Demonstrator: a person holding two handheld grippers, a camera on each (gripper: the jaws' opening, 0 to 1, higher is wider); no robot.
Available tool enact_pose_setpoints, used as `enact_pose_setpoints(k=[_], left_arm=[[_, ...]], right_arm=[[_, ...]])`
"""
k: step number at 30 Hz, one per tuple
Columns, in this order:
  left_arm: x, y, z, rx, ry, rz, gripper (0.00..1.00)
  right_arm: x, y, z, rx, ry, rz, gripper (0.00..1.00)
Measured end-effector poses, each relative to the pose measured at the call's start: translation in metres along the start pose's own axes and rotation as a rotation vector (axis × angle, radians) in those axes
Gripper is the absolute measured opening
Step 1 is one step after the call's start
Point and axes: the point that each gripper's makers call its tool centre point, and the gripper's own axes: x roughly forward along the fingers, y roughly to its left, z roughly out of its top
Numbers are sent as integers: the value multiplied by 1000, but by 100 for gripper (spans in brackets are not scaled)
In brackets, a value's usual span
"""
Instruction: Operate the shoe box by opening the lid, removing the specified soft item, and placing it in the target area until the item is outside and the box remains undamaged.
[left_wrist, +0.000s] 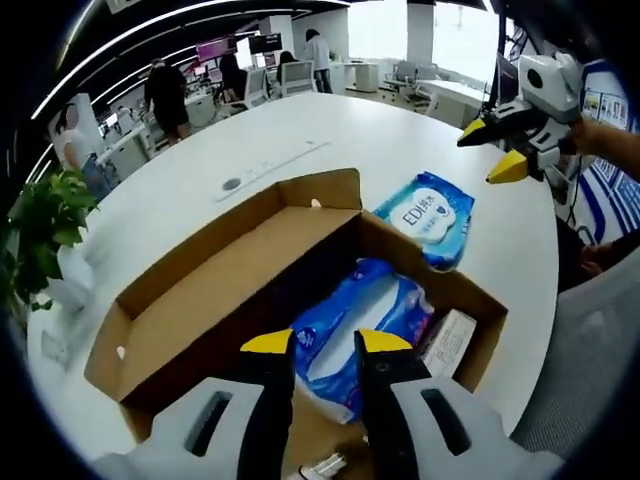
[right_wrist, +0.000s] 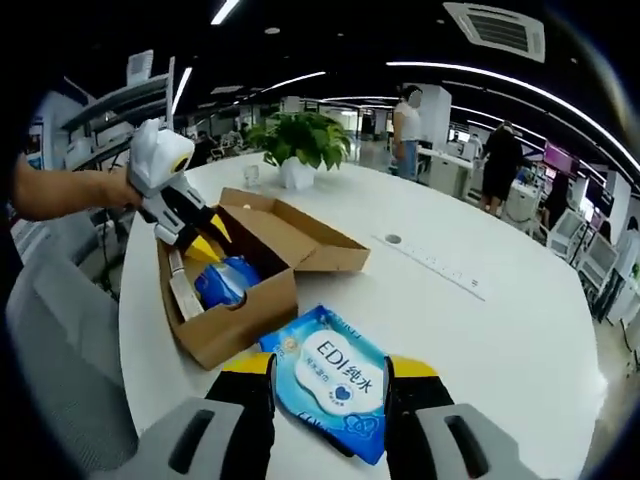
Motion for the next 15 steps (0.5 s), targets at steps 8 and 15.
enact_pose_setpoints(k=[8, 15], left_arm=[[9, 3, -5, 38, 4, -6, 20], [19, 3, -5, 96, 1, -16, 14]], right_arm=[[15, 22, 23, -81, -20, 52, 38], [31, 39, 37, -130, -20, 93, 37]])
